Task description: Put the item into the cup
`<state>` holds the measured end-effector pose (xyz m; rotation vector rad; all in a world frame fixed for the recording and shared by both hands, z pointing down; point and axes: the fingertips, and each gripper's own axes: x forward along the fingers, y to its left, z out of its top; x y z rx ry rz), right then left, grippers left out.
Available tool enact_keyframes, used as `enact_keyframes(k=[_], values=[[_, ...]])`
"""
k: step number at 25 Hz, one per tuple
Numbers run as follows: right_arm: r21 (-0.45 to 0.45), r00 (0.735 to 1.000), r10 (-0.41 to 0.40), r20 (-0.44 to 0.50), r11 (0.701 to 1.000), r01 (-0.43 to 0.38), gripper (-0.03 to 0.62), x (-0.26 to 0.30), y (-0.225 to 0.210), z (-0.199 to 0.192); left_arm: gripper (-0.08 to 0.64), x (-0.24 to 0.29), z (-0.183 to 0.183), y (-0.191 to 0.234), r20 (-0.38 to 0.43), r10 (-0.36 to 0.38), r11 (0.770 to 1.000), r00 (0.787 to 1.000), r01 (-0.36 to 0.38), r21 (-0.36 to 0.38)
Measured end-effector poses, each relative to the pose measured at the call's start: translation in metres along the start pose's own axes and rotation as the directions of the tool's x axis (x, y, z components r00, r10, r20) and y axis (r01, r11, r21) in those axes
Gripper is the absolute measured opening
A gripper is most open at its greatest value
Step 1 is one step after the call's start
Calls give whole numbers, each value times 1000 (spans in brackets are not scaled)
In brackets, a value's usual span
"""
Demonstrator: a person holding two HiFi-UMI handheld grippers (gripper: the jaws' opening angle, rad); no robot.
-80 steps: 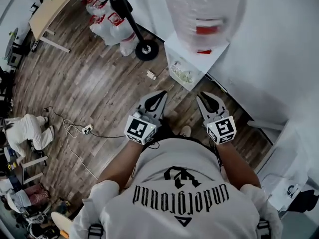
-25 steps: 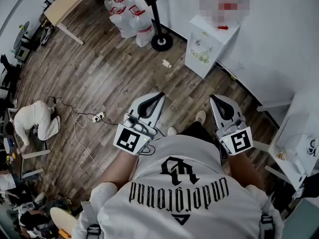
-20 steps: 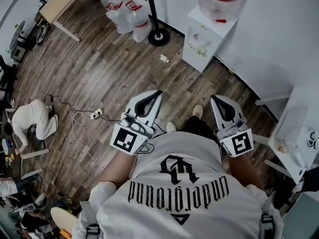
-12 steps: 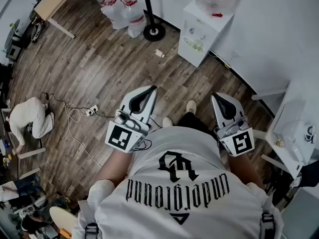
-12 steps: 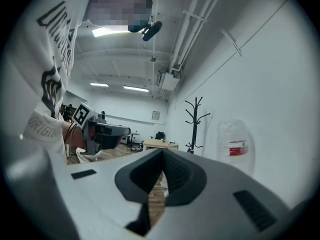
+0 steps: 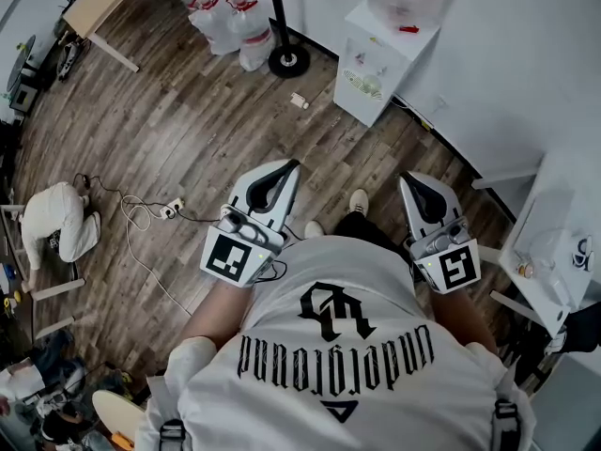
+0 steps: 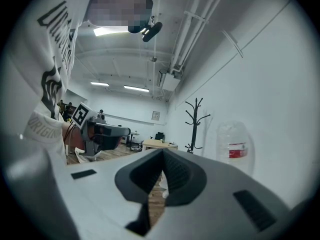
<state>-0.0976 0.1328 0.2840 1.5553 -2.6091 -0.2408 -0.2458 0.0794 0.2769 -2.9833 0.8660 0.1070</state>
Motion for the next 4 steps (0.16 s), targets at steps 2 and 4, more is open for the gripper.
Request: enact_keyframes(k=[2, 4], values=[[-3, 1000, 0, 0, 1000, 0, 6, 1, -1, 1, 3, 1, -1, -1, -12, -4, 1000, 1000, 4, -14], [-5, 1000, 0, 1, 1000, 0, 6, 2, -3, 3, 2, 2, -3, -3, -25, -7, 1000, 1000, 7, -29]])
